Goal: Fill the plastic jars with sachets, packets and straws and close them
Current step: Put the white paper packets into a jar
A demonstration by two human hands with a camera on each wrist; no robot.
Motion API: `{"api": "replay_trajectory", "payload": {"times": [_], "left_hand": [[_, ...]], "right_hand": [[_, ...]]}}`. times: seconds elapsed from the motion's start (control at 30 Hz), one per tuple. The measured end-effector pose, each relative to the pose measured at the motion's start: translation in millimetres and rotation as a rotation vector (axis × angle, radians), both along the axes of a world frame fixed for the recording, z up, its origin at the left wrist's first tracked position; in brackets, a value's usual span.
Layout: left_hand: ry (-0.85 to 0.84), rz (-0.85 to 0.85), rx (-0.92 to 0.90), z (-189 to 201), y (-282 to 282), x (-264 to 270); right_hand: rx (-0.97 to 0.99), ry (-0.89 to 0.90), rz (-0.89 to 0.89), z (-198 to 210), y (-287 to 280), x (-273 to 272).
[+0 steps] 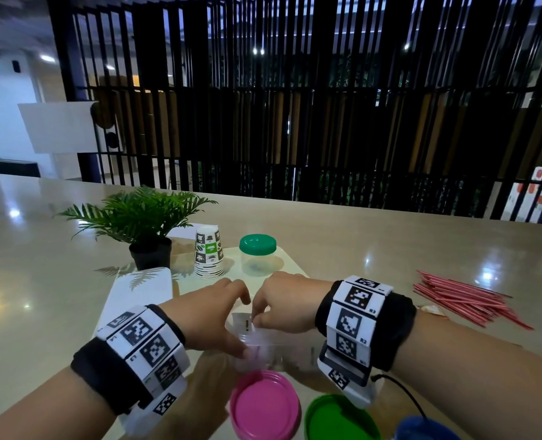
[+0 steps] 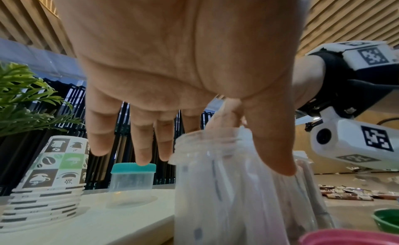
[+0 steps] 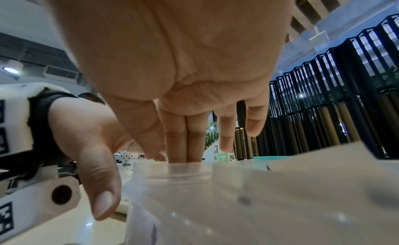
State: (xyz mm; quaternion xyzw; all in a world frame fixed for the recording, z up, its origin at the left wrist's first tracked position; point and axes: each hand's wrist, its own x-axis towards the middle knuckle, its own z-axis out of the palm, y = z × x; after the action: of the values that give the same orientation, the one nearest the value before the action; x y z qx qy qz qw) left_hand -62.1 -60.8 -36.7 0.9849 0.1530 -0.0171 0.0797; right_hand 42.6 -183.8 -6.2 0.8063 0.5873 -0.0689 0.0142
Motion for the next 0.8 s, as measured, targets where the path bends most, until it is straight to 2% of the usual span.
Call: {"api": "replay_trajectory", "payload": {"times": [0.23,0.53,0.7,0.8], "left_hand": [[0.013,-0.051,0.025,-6,0,-2],[-0.034,-0.048,-0.064,-3,8,-4],[-0.142,0.016,-0.348,-5,16,-11],[-0.381,0.197,-0.506,-2,45,-15]], "right_hand": [[-0.172,-0.069,0.012,-10,3,7],[-0.087,0.076,0.059,-4,7,4],[-0.114,0.088,0.033,-1,11,6],[-0.128,0.082,0.02,1,11,5]]}}
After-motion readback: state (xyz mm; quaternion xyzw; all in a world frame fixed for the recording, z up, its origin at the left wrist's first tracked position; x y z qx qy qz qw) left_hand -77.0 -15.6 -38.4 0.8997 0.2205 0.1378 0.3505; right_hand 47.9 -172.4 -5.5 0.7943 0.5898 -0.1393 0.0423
